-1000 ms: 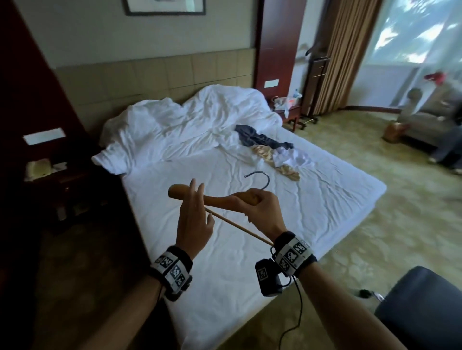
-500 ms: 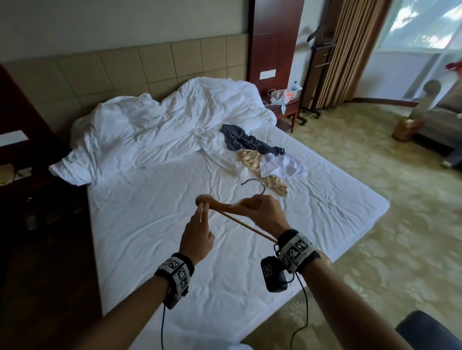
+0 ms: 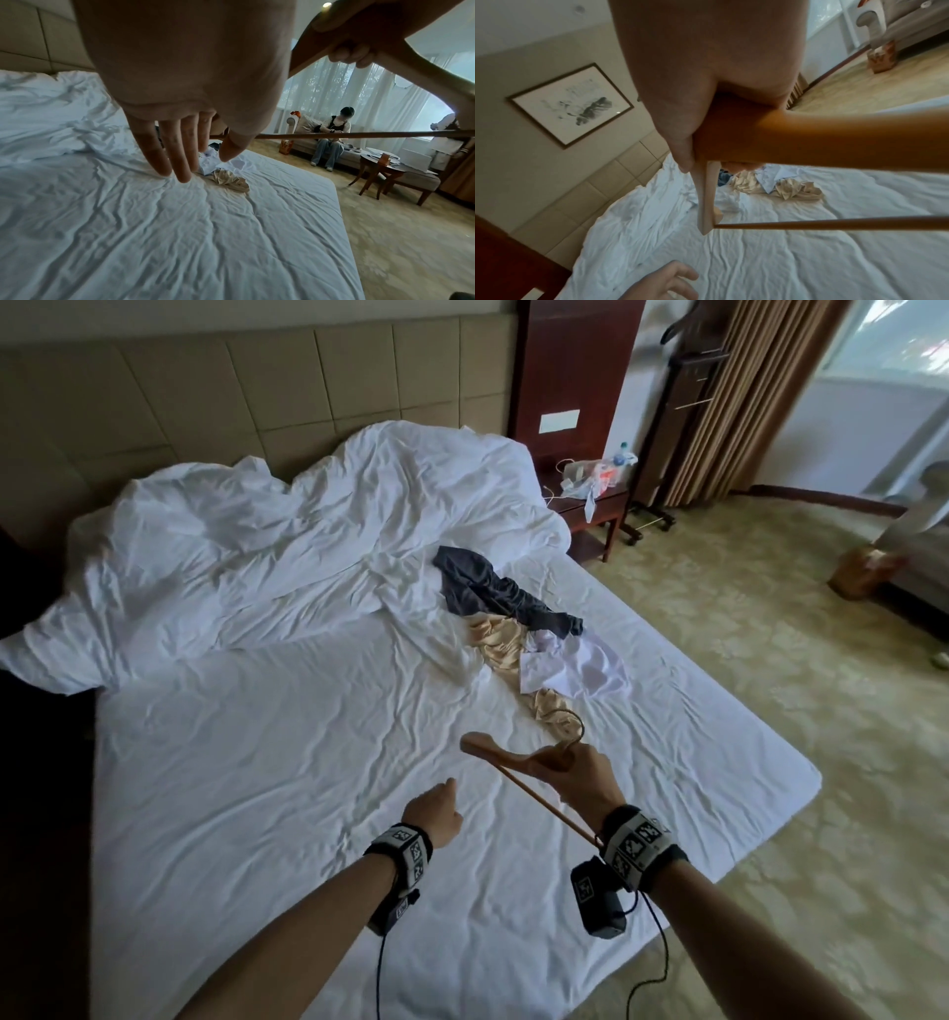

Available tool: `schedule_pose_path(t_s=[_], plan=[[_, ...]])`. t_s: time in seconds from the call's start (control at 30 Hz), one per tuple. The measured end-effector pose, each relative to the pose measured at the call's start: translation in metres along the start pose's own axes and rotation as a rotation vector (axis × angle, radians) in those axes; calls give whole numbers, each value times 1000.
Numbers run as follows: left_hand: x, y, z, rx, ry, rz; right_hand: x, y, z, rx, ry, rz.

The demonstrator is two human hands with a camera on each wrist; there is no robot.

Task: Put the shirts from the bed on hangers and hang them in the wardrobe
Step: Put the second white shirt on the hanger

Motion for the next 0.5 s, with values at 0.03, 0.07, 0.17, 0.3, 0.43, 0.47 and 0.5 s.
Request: schedule_pose_path(t_s=[0.03, 0.07, 0.17, 0.3, 0.43, 0.47, 0.5], plan=[[-7, -2, -16, 11, 6, -4, -10, -6, -15, 5, 27, 10], [-13, -4, -28, 15, 16, -9, -19, -11, -27, 4, 47, 13], [-40, -2, -81, 28, 0, -20, -63, -29, -81, 32, 107, 12], [-91, 4, -155, 25, -15, -20, -130, -55, -160, 115, 173, 64], [-132, 14, -234, 41, -68, -2, -185, -99, -221, 145, 271, 86], [-148, 16, -258, 56, -70, -4, -197, -118, -236, 142, 291, 72], [-167, 17, -278, 64, -66, -4, -208, -137, -252, 136, 302, 50]])
Point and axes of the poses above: each hand's wrist, its own z-axis away from the middle knuckle, its own y-axis out of the palm, x = y × z, the point moved 10 cm from there along -z, towards the middle knuckle, and after that the axes turned 10 degrees about y, right-handed, at the moved point
